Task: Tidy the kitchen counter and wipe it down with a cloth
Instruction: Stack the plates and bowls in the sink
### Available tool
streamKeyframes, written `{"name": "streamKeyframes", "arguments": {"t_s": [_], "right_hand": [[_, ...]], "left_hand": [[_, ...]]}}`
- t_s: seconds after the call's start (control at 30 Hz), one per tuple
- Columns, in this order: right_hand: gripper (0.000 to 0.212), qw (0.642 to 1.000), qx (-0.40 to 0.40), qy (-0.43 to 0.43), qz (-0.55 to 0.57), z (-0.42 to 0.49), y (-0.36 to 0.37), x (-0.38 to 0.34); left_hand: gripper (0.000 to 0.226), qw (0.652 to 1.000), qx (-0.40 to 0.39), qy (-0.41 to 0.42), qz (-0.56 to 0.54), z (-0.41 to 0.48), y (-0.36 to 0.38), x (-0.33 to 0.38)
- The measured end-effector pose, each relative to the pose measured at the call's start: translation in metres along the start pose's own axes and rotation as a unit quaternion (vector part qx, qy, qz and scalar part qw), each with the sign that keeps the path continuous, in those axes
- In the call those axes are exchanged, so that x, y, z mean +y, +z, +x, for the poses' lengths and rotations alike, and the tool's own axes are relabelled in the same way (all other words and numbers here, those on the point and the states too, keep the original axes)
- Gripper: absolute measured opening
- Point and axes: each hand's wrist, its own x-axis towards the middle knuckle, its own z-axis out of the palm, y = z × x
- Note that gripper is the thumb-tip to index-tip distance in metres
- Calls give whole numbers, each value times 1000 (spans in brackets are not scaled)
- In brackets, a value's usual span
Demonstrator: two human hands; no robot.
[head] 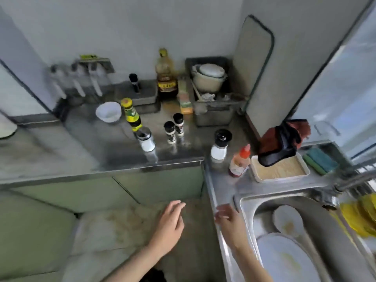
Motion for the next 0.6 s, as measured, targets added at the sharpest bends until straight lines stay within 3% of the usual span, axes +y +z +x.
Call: {"name": "streamKeyframes", "arguments": {"t_s": [0.13, 0.3, 0.43, 0.6], "right_hand": [[23, 984, -80, -49, -149, 16, 79, -42], [17, 965, -147, -51, -208, 49, 197, -93], [14, 975, -161, -21, -151, 76, 292, -129], [25, 988, -108, 89, -59, 114, 374, -162]], "left_hand": [[39, 995, 50, -82, 11, 8, -72, -70], [42, 989, 85, -125, -3, 39, -148, -185], [41, 990, 93, -105, 24, 81, -200, -268], [43, 983, 94, -89, 126, 129, -241, -340]]}}
